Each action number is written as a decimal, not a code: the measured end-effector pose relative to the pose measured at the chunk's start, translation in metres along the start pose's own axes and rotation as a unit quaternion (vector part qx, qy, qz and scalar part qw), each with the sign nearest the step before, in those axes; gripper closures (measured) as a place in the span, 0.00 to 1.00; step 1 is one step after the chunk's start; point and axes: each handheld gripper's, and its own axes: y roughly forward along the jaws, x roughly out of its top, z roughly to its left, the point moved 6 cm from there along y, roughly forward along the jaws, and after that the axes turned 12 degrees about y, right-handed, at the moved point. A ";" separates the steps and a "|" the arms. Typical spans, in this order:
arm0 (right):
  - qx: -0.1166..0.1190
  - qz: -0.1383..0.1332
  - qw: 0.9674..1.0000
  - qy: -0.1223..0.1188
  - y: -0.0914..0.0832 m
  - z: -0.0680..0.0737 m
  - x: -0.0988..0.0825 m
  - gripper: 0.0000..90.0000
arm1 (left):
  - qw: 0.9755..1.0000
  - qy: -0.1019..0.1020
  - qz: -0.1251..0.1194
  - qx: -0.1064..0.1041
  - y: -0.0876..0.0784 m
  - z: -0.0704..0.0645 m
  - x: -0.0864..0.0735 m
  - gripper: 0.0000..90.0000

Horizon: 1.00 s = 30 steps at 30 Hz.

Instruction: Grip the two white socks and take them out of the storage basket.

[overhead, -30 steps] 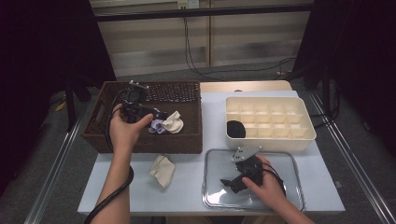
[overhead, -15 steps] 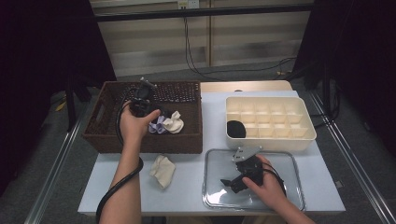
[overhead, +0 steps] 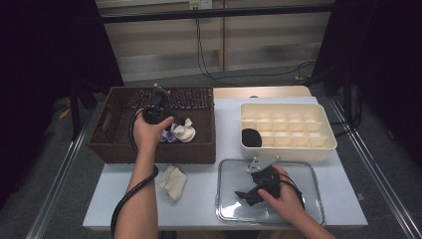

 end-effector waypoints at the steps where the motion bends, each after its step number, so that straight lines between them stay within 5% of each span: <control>1: 0.000 0.000 1.000 0.000 0.000 0.000 0.000 0.00 | 1.000 -0.005 -0.002 0.001 0.001 -0.001 0.001 0.21; 19: 0.001 0.001 1.000 0.000 0.000 0.000 0.000 0.00 | 1.000 0.003 0.005 -0.003 0.018 -0.001 0.009 0.29; 30: 0.001 0.001 1.000 0.001 0.000 0.000 0.000 0.00 | 1.000 0.024 0.009 -0.003 0.031 -0.002 0.012 0.34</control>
